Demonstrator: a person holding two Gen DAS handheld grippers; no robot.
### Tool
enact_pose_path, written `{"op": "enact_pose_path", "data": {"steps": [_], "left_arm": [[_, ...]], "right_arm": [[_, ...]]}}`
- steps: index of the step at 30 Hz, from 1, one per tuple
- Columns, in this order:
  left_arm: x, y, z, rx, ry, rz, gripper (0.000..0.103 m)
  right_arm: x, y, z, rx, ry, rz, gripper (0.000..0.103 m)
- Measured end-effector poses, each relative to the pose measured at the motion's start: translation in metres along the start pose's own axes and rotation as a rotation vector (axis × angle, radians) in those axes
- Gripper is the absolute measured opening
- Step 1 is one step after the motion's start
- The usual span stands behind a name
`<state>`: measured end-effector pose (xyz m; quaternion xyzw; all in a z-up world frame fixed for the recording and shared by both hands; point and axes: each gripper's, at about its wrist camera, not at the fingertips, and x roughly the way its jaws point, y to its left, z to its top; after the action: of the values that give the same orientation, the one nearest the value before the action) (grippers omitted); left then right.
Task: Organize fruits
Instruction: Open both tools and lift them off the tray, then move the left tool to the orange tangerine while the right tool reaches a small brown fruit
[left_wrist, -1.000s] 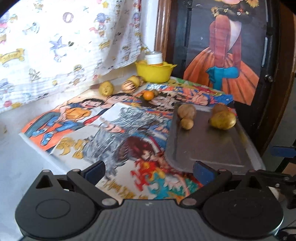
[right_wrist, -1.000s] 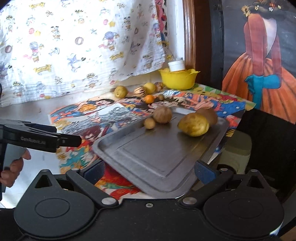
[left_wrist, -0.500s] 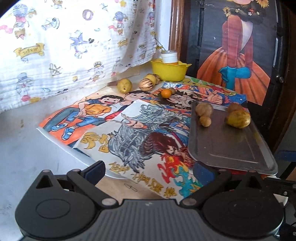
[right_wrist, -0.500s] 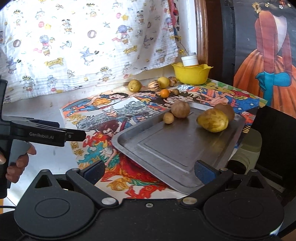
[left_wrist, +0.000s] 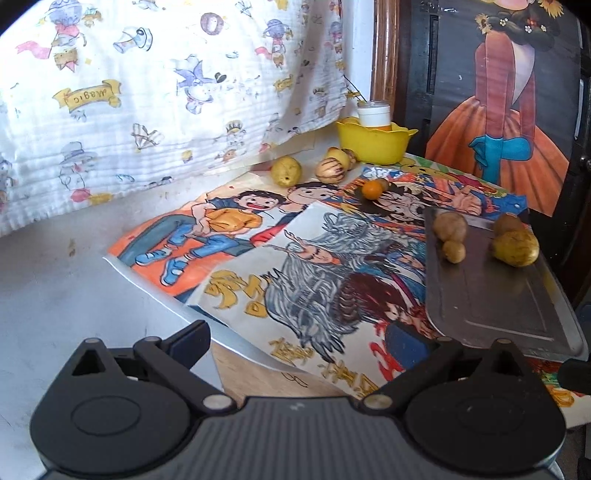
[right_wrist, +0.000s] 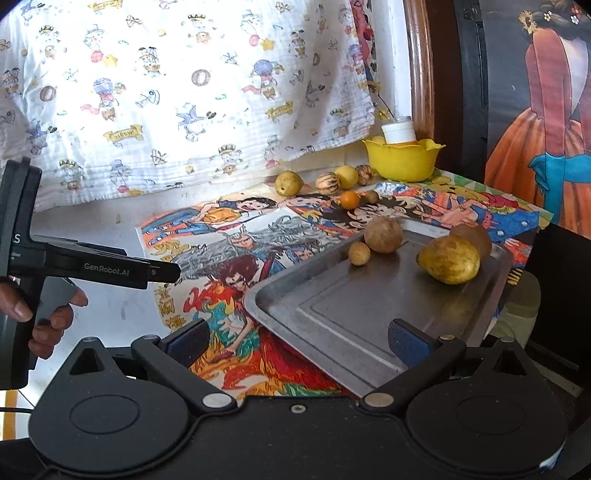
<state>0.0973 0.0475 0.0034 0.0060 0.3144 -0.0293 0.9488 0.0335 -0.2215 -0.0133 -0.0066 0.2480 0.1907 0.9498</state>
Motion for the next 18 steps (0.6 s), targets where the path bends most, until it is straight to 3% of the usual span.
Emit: {"op": "enact_pose_path", "data": {"steps": [9,18], "left_arm": [[0.015,0.004,0.045,0.054,-0.044,0.032,0.103],[0.054,0.001,0.091,0.092,-0.061,-0.040,0.103]], "right_arm": [[0.003,-0.009,0.062,-0.038,-0.031,-0.007,0.102],[0.030,-0.046,0.144,0.009,0.013,-0.006,0.102]]}}
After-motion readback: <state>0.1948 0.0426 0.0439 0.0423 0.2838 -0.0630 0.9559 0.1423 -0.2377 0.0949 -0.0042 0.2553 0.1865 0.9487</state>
